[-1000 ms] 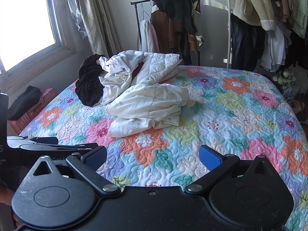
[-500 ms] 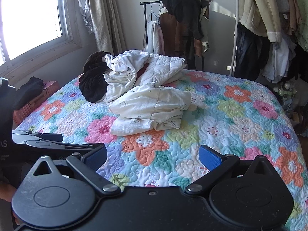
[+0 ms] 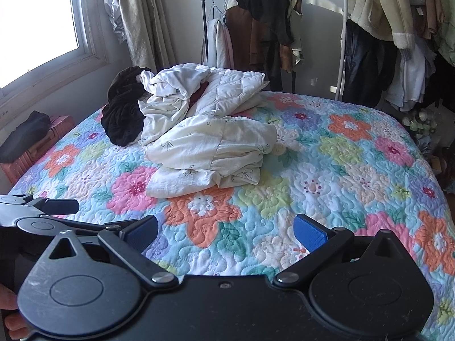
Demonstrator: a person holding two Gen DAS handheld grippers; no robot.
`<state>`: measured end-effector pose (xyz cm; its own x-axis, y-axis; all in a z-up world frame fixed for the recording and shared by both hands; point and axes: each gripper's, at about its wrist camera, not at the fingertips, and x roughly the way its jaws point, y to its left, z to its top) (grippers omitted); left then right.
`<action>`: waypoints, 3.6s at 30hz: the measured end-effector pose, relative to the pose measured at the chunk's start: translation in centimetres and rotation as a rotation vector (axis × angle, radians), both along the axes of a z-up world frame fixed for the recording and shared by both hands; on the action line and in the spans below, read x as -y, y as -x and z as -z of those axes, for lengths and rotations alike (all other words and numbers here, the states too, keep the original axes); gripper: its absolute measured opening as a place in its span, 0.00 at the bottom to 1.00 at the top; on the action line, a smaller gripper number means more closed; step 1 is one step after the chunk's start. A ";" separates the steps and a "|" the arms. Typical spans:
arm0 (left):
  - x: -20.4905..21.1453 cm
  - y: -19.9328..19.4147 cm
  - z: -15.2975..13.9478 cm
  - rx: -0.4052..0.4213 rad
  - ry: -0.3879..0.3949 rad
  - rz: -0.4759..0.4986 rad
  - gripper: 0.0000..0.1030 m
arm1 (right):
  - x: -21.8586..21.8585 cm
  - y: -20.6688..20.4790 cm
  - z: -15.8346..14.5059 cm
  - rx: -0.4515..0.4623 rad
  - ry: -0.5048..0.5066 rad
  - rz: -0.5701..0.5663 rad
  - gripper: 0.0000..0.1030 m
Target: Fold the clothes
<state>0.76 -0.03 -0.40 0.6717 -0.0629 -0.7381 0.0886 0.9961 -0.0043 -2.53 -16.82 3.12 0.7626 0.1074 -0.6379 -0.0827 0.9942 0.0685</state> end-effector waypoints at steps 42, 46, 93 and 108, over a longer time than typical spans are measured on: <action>-9.5 -26.1 16.9 0.002 0.479 -0.325 0.99 | 3.6 -29.7 19.7 -0.090 -0.579 0.264 1.00; -8.5 -25.8 16.7 0.012 0.454 -0.300 0.96 | 1.5 -31.3 19.7 -0.069 -0.537 0.166 0.82; -8.8 19.6 -10.6 -0.085 0.362 0.319 0.02 | -3.2 15.1 -6.4 -0.246 -0.625 -0.389 0.21; -6.1 13.9 4.5 0.083 0.227 0.131 0.06 | -3.2 10.3 5.7 0.159 -0.233 -0.325 0.34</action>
